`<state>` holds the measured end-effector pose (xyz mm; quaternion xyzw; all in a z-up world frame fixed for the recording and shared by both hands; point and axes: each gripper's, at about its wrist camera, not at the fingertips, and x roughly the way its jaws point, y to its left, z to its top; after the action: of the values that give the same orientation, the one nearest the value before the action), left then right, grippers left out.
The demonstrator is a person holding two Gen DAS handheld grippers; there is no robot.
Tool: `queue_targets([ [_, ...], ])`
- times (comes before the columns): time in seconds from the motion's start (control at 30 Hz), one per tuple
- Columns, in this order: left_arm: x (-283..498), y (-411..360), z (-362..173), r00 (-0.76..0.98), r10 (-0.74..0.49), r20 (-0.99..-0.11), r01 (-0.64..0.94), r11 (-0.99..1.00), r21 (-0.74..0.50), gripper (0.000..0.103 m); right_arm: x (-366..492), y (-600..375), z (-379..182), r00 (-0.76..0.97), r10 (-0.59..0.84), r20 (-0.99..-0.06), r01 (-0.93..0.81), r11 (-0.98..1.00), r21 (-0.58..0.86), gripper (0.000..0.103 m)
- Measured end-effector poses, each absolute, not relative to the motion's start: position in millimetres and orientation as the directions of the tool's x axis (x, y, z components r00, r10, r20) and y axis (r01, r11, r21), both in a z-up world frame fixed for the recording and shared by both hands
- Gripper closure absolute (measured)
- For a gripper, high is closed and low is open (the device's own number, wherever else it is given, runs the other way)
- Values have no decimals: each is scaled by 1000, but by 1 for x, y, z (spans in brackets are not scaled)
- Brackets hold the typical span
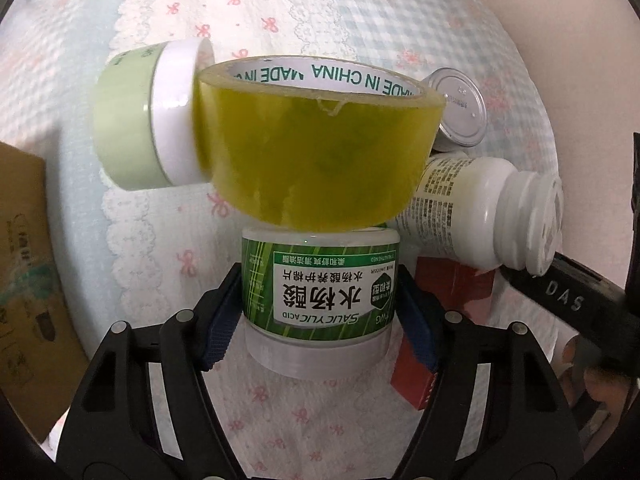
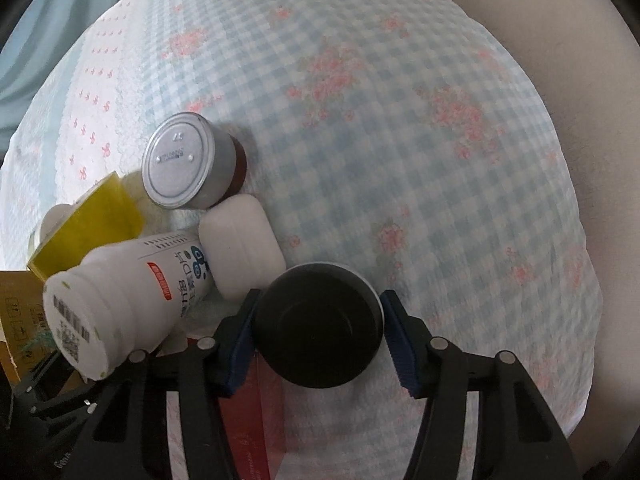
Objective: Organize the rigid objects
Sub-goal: 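Grasp the green-labelled jar with the left tool while the right tool grasps the black-lidded tin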
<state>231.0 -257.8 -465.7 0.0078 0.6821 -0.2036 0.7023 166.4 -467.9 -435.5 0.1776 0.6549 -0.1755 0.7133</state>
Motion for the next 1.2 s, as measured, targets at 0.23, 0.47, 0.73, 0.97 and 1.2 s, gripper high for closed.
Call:
queue_targets([
  [0.23, 221, -238, -430, 28, -280, -960, 271, 926, -262, 35, 145, -472, -406, 128, -38, -991, 497, 867, 31, 49],
  [0.47, 187, -217, -368, 122, -308, -944, 237, 932, -273, 35, 121, -459, -345, 202, -81, -976, 483, 875, 27, 49],
  [0.73, 155, -159, -280, 260, -337, -905, 186, 937, -296, 35, 101, -421, -245, 303, -106, -947, 397, 918, 24, 49],
  [0.97, 157, -89, -213, 371, -314, -874, 139, 949, -282, 35, 103, -365, -179, 376, -84, -923, 292, 956, 32, 49],
  [1.2, 169, 1, -187, 420, -287, -861, 110, 958, -265, 35, 130, -275, -149, 438, -42, -898, 192, 980, 47, 49],
])
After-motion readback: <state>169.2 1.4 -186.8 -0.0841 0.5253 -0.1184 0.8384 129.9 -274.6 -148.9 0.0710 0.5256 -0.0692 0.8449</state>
